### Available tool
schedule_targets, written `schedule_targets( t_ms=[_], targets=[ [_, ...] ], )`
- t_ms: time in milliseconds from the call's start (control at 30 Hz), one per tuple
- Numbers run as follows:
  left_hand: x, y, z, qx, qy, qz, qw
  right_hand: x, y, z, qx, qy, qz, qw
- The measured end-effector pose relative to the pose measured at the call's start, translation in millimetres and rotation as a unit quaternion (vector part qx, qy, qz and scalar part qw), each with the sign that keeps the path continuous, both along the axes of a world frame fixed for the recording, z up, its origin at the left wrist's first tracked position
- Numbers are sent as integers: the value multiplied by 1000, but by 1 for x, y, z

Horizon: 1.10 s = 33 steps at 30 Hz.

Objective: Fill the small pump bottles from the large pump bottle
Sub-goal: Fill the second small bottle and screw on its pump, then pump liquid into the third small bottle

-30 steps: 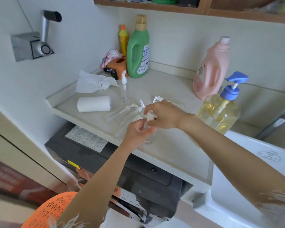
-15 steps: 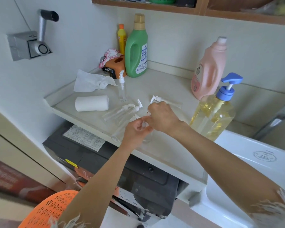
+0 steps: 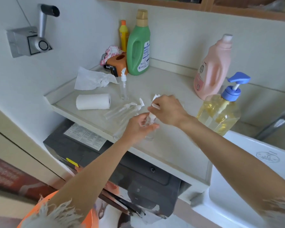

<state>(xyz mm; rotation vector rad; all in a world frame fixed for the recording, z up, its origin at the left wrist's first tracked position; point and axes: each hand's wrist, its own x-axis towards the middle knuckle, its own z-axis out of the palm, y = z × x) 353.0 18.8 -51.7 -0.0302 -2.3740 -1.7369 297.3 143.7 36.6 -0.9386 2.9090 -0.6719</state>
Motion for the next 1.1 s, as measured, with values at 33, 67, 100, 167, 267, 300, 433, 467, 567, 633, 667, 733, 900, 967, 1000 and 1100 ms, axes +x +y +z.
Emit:
schedule_targets(
  t_ms=[33, 67, 100, 167, 267, 300, 433, 467, 567, 633, 667, 733, 900, 967, 1000, 1100],
  targets=[
    [-9, -4, 7, -2, 10, -6, 1000, -6, -3, 8, -14, 13, -13, 1000],
    [-19, -10, 17, -10, 22, -10, 1000, -16, -7, 16, -35, 26, -27, 999],
    [-28, -18, 26, -17, 33, -15, 999, -27, -13, 24, -62, 38, -39, 997],
    [-48, -44, 38, -20, 51, -23, 998, -52, -29, 40, -117, 71, -56, 989],
    [-77, -101, 37, -33, 76, 64, 994, -89, -64, 50, -126, 121, -71, 982],
    [-86, -121, 33, -41, 81, 112, 990, -102, -78, 48, -111, 129, -74, 983],
    [-109, -177, 17, -99, 73, 232, 965, -145, -119, 24, -33, 125, -82, 988],
    [-113, -186, 12, -116, 64, 230, 964, -153, -126, 16, -14, 111, -88, 990],
    [-129, -200, 0, -179, 6, 176, 968, -172, -141, -7, 18, 57, -110, 992],
    [-136, -199, -5, -214, -25, 140, 966, -178, -145, -16, 7, 34, -120, 992],
    [-140, -198, -7, -220, -32, 130, 966, -180, -146, -20, -4, 27, -124, 992],
    [-142, -198, -9, -224, -33, 122, 966, -180, -146, -21, -17, 20, -124, 992],
    [-139, -201, -2, -190, -3, 138, 972, -190, -114, -15, -68, -72, -180, 979],
    [-134, -200, 2, -164, 13, 140, 976, -194, -82, -24, 85, -81, -227, 967],
    [-131, -198, 3, -156, 20, 134, 978, -191, -65, -35, 184, -106, -234, 949],
    [-123, -183, 5, -127, 31, 98, 987, -173, -31, -73, 293, -177, -237, 909]
  ],
)
